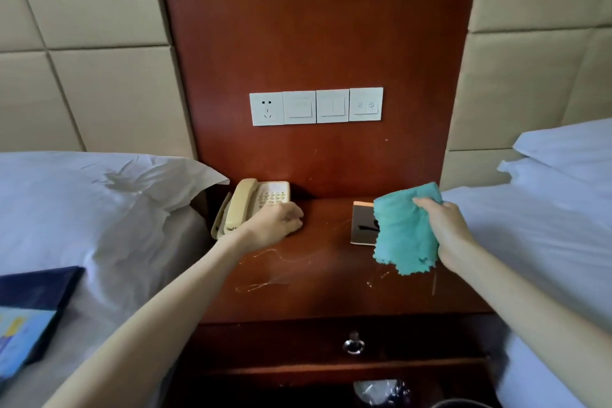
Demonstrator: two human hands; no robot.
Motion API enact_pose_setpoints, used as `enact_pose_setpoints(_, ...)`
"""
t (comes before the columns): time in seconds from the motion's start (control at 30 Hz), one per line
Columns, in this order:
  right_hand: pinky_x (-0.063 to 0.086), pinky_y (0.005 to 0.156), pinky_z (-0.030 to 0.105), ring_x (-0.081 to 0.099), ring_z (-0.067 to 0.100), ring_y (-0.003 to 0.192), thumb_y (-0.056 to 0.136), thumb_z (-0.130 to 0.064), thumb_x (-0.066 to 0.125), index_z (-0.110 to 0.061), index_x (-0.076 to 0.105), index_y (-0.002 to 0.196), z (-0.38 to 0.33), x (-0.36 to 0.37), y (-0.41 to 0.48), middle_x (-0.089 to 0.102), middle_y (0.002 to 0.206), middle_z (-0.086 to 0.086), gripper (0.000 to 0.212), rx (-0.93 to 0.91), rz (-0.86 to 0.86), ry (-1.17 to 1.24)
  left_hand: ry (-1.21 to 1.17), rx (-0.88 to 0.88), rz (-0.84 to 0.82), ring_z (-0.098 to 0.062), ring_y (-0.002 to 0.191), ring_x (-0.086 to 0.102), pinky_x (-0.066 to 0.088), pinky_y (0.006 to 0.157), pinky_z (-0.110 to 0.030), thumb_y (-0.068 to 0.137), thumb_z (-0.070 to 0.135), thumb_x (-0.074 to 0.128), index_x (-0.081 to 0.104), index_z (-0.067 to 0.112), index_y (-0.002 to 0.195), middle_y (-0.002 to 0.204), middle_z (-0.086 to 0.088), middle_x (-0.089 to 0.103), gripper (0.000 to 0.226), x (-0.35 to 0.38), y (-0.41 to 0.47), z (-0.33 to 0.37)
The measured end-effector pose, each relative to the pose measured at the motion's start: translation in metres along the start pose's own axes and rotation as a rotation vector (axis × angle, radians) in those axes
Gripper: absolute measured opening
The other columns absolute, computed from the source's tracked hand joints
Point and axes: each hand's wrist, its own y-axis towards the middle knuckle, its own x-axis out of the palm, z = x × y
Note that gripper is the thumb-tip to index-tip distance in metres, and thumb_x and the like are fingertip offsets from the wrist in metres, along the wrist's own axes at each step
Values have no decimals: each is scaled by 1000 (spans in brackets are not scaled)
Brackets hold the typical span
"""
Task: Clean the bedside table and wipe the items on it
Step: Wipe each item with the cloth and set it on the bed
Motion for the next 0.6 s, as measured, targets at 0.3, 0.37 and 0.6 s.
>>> enact_pose_setpoints(0.3,52,75,39,65,32,87,93,-23,55,-6,59,99,2,-46,18,67,95,14,18,0,86,1,-76,-187,-2,-22,112,55,38,82,-23,88,31,58,55,12,122,123,-8,59,39,73,50,40)
enact_pose_setpoints(0.37,51,74,39,64,32,85,94,-21,54,-6,58,96,4,-53,21,66,93,15,16,9,95,19,-101,-250,13,-24,112,54,37,80,-23,85,33,60,55,10,120,123,-10,59,42,92,61,49)
enact_pose_setpoints(0.6,47,62,31,61,29,74,94,-22,54,-9,57,87,17,-79,33,63,83,13,15,33,140,25,1,-501,50,-35,130,36,30,106,-43,79,51,64,37,8,134,138,-16,39,75,140,83,76)
